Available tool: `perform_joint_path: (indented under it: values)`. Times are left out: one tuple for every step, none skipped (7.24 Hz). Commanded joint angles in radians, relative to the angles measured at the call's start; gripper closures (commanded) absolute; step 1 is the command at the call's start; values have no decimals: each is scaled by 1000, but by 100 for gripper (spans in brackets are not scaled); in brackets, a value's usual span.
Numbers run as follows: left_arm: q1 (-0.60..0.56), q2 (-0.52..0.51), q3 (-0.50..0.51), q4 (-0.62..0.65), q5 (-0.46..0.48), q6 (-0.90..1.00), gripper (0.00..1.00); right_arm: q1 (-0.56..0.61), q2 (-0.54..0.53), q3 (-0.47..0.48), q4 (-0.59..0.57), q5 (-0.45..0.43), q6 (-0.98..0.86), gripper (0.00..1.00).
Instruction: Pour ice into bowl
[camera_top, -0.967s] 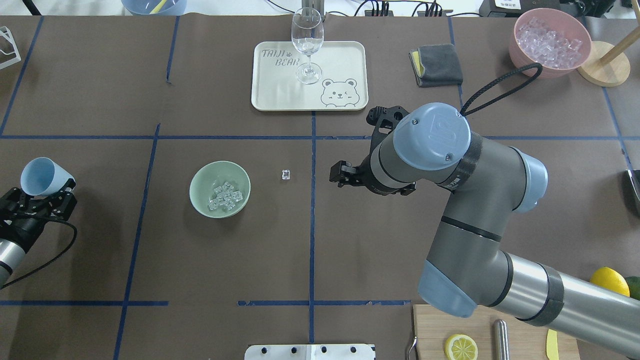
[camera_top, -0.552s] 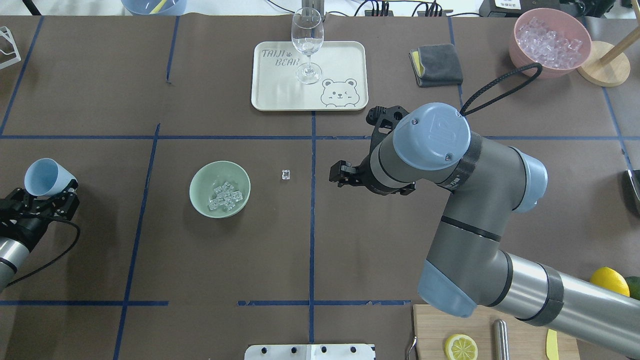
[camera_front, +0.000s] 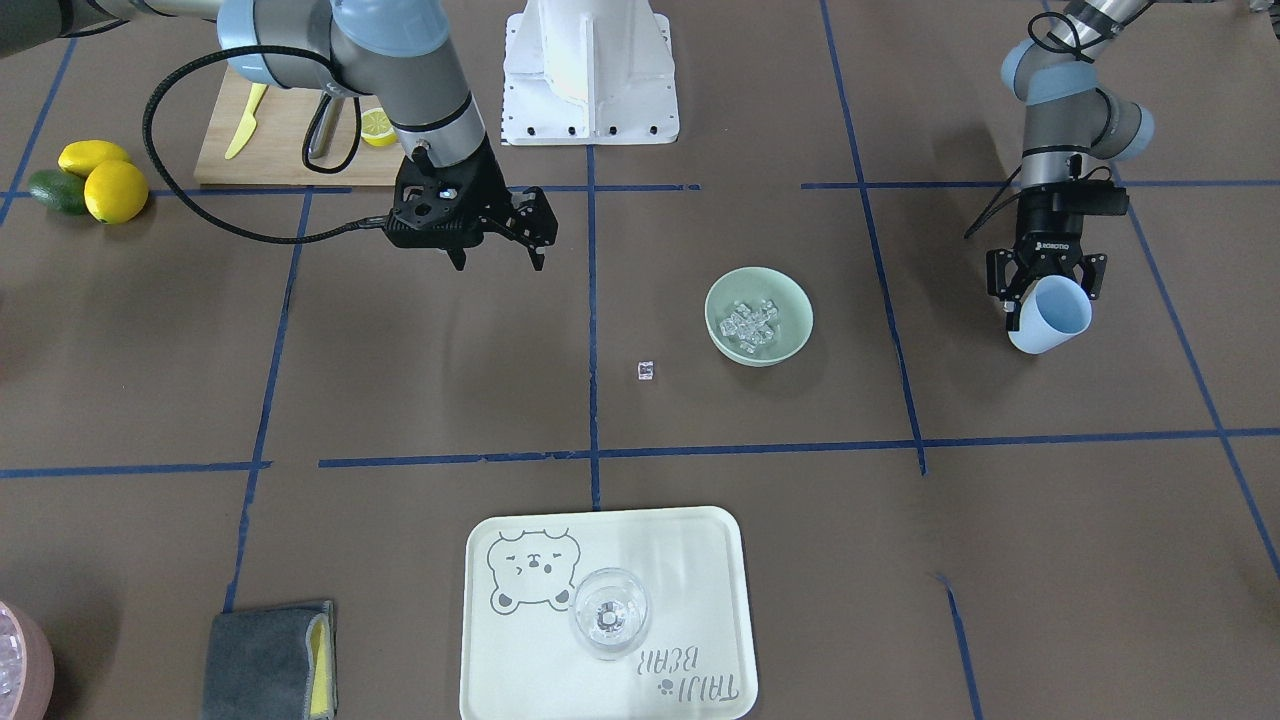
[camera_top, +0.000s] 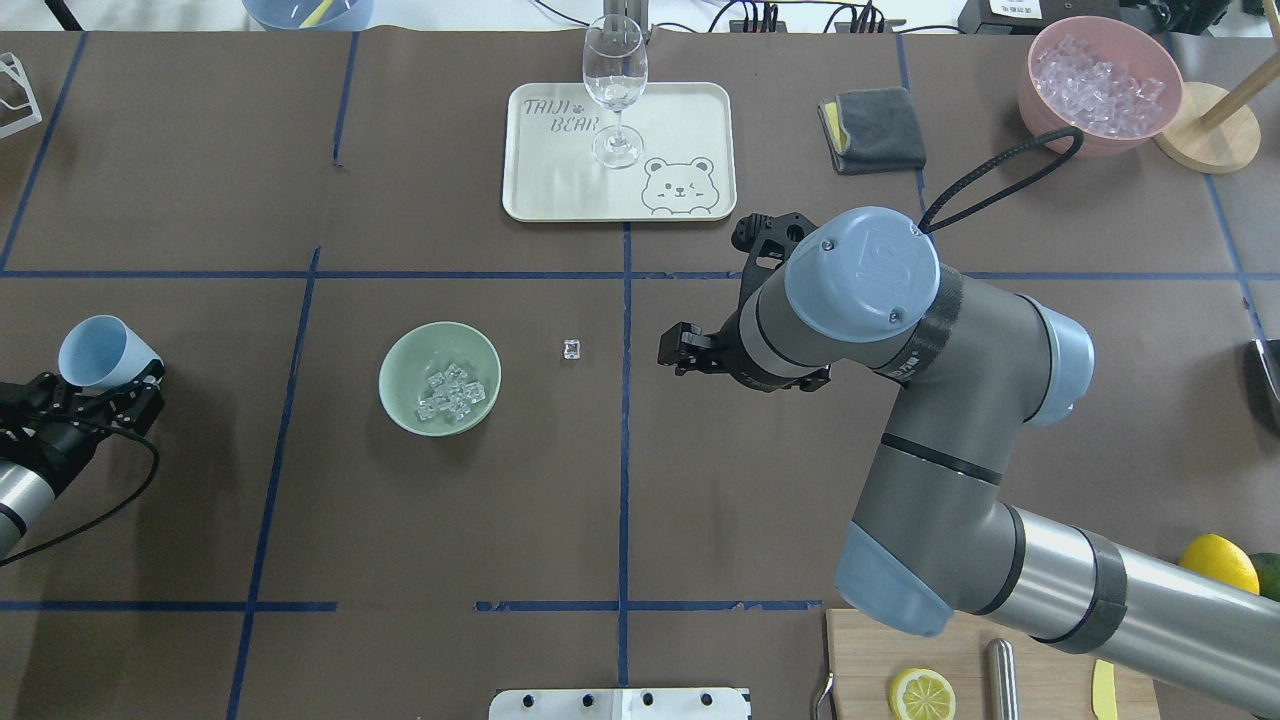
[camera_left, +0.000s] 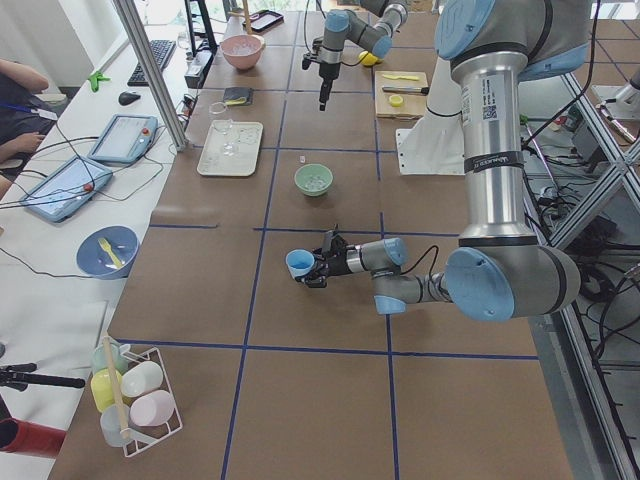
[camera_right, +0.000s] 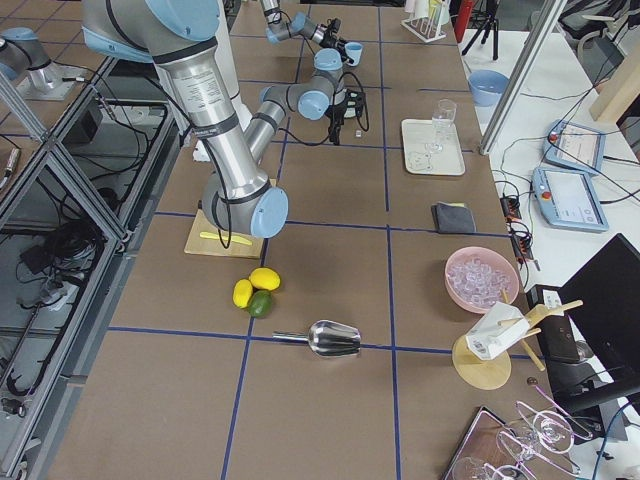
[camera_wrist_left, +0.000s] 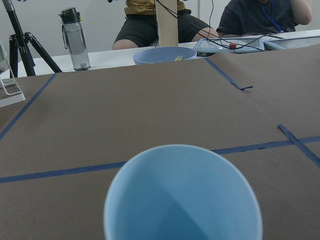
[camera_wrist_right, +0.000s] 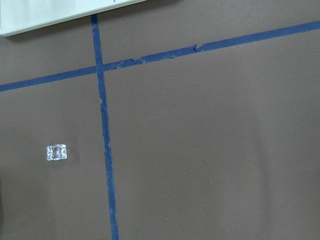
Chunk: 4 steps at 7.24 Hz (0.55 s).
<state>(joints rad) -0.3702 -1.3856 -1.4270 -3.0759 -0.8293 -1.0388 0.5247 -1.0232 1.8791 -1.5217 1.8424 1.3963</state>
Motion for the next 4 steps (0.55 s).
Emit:
perform_joint_path:
  values:
    - [-9,2,-1,-3,-7,0,0,-2,0,0,0,0,1,0]
    - [-9,0,-4,-3,-8,0,0,-2,2,2,0,0,0,0]
    - [-9,2,-6,-1,-8,0,0,-8,6,0,0,-2,6,0]
    - [-10,6,-16,-1,-10,2,0,-11,8,0,0,-2,13,0]
